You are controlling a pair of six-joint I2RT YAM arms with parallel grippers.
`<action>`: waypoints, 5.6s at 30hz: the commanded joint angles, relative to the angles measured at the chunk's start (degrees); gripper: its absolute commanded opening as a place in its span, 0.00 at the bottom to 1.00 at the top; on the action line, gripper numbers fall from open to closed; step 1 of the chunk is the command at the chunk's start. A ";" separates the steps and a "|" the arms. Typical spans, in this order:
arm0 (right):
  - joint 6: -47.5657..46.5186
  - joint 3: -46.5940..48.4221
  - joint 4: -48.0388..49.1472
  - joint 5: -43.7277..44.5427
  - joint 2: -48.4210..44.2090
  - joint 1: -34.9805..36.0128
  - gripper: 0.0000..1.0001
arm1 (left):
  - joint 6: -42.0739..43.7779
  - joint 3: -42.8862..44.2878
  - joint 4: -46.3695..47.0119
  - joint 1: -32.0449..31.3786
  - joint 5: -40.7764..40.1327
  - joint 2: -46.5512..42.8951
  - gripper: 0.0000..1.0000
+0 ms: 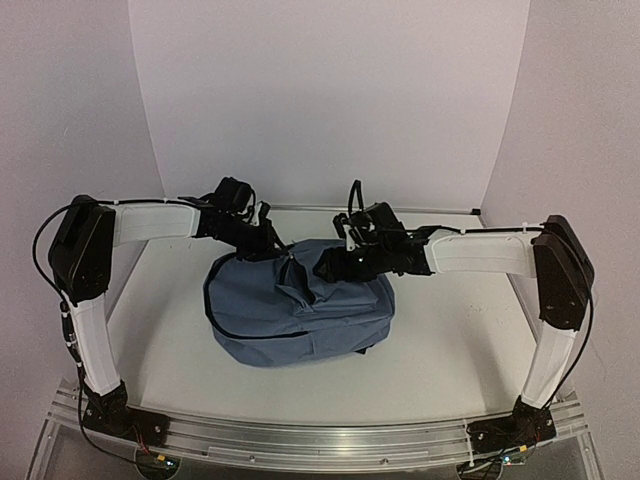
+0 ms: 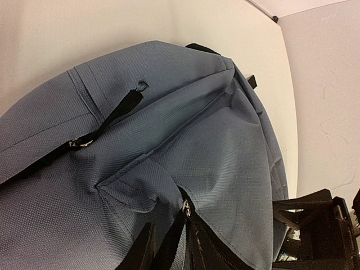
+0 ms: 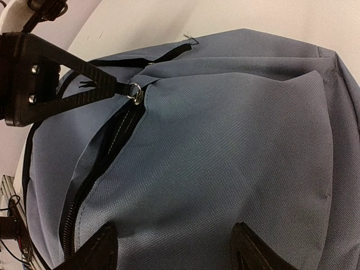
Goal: Pack the student bag
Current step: Zip the student bag at the center of the board.
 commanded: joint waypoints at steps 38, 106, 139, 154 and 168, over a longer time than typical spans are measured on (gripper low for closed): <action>-5.24 0.61 3.68 3.31 -3.91 2.17 0.71 | 4.37 -0.57 -3.48 -5.05 -6.11 -9.43 0.00; 0.08 26.19 -1.55 0.11 24.98 0.95 0.00 | 2.73 -6.59 -1.73 -13.35 -13.34 -9.87 0.00; 3.72 4.68 0.87 9.08 -5.24 -0.07 0.66 | -2.15 4.89 -2.82 -9.03 -8.78 -9.29 0.64; -0.20 7.92 1.84 0.68 3.17 2.24 0.48 | -4.25 -4.00 -6.27 -4.01 -11.39 -16.63 0.74; 0.03 3.37 0.82 2.06 4.97 5.96 0.37 | -7.54 -6.22 -3.04 -4.00 -8.80 -9.37 0.73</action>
